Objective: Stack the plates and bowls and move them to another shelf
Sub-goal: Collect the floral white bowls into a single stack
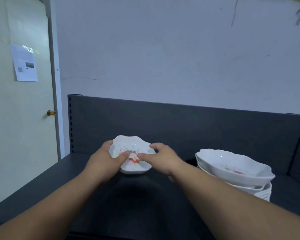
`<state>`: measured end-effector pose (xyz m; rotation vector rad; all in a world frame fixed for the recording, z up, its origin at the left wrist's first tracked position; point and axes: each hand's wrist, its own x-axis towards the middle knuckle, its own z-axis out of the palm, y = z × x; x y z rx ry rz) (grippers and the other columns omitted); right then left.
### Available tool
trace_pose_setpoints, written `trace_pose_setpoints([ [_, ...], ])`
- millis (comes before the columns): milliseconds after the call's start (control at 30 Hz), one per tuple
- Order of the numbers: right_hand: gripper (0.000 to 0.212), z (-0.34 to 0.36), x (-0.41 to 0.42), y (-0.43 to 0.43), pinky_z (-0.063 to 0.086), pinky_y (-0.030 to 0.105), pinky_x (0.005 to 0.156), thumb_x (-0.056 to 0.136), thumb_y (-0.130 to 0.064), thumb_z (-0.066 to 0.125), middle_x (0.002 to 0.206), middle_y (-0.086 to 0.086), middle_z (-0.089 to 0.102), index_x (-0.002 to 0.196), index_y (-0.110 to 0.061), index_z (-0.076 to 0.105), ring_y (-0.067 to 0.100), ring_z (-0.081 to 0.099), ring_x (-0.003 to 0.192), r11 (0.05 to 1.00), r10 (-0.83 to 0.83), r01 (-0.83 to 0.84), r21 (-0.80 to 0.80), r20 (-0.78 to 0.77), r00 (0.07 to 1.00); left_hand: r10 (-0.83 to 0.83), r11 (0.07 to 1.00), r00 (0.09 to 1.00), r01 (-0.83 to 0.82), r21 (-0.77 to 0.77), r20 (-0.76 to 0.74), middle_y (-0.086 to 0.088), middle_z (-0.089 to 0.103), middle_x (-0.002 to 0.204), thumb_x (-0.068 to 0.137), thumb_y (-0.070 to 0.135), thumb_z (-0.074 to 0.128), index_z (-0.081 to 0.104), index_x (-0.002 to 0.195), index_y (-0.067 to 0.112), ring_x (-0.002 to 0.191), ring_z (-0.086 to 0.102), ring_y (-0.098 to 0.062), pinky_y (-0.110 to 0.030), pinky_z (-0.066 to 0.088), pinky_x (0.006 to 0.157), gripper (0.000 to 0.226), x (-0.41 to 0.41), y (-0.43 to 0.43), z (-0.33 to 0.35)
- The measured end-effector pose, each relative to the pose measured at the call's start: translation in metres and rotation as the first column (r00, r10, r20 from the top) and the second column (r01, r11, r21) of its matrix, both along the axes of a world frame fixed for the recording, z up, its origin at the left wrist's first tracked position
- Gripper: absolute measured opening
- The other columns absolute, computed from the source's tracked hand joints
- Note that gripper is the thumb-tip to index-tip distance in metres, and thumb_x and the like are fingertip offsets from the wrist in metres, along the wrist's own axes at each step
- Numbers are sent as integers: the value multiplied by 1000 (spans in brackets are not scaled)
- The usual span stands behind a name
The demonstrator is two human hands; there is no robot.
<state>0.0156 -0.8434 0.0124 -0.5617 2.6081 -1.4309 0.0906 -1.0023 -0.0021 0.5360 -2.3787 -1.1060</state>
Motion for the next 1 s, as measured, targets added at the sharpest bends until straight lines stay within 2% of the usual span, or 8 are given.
trace_pose_setpoints([
  [100, 75, 23, 14, 17, 40, 27, 102, 80, -47, 74, 149, -1, 43, 144, -23, 43, 17, 46, 131, 998, 3, -6, -66, -52, 999, 4, 1000, 993, -6, -16, -120, 1, 47, 143, 85, 49, 61, 32, 145, 24, 126, 47, -23, -27, 35, 85, 71, 9, 23, 20],
  [267, 69, 61, 31, 64, 37, 25, 91, 81, -47, 73, 148, -5, 43, 141, -25, 47, 16, 46, 131, 990, -36, 14, -140, -158, 987, -35, 999, 965, 29, -24, -259, 5, 42, 146, 83, 50, 63, 30, 145, 25, 130, 43, -20, -25, 31, 87, 75, 18, 72, 49],
  [433, 64, 87, 36, 129, 45, 29, 95, 80, -43, 75, 146, -5, 46, 137, -24, 52, 15, 51, 125, 978, -96, 54, -203, -204, 974, -118, 991, 935, 130, 14, -334, 8, 42, 144, 80, 51, 64, 27, 146, 31, 119, 46, -14, -23, 31, 86, 78, 21, 129, 66],
  [600, 59, 92, 33, 196, 46, 26, 81, 80, -39, 76, 133, -5, 56, 134, -22, 56, 13, 57, 113, 974, -152, 118, -195, -174, 973, -225, 969, 925, 245, 28, -306, 7, 41, 145, 75, 54, 69, 21, 148, 34, 111, 44, -8, -22, 34, 87, 89, 14, 183, 70],
  [667, 58, 89, 30, 217, 47, 23, 73, 80, -37, 76, 128, -3, 60, 132, -20, 58, 11, 60, 104, 973, -169, 138, -187, -157, 973, -262, 960, 929, 278, 25, -263, 7, 40, 147, 69, 56, 73, 18, 149, 33, 120, 46, -11, -23, 38, 90, 99, 10, 200, 66],
  [733, 57, 83, 27, 235, 49, 24, 79, 80, -37, 77, 125, -2, 62, 130, -18, 59, 10, 62, 99, 975, -172, 149, -165, -138, 975, -283, 956, 933, 292, 8, -220, 6, 39, 148, 65, 56, 76, 17, 150, 32, 129, 44, -14, -24, 39, 95, 106, 6, 214, 62],
  [833, 56, 73, 21, 255, 50, 33, 97, 77, -38, 79, 123, -1, 65, 127, -18, 61, 15, 64, 107, 979, -163, 148, -142, -93, 982, -281, 959, 947, 284, -7, -157, 4, 36, 150, 63, 56, 78, 15, 150, 29, 133, 41, -17, -26, 38, 98, 111, 2, 230, 55],
  [1000, 52, 61, 16, 272, 50, 30, 94, 77, -39, 79, 111, -1, 65, 122, -17, 64, 18, 63, 108, 983, -136, 130, -129, -43, 990, -245, 970, 967, 245, -14, -68, 1, 37, 149, 60, 57, 80, 16, 150, 27, 132, 42, -21, -31, 40, 102, 114, -1, 244, 45],
])
